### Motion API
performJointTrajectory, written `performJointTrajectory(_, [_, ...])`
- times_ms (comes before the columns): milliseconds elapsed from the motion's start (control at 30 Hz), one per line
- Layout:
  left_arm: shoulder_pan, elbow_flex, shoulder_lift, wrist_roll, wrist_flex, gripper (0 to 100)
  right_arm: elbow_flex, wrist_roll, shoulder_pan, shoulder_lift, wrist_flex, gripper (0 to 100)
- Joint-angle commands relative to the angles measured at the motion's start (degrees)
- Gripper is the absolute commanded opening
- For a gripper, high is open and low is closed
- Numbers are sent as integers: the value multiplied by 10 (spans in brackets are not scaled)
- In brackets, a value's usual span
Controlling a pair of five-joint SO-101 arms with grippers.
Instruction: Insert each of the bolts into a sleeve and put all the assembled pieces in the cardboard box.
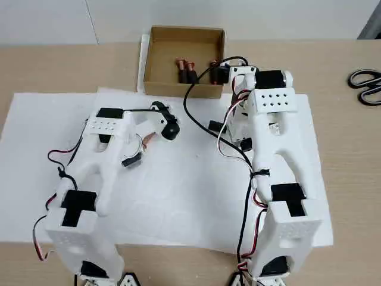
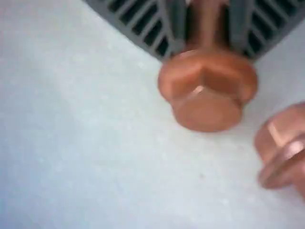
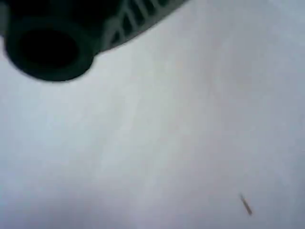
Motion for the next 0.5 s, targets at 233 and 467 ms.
performJointTrajectory(233, [4,-60,-89,6,106,6,-4,2,2,-44,9,4])
performJointTrajectory(467, [4,-87,-258,82,171,6,-37,4,1,-45,8,4])
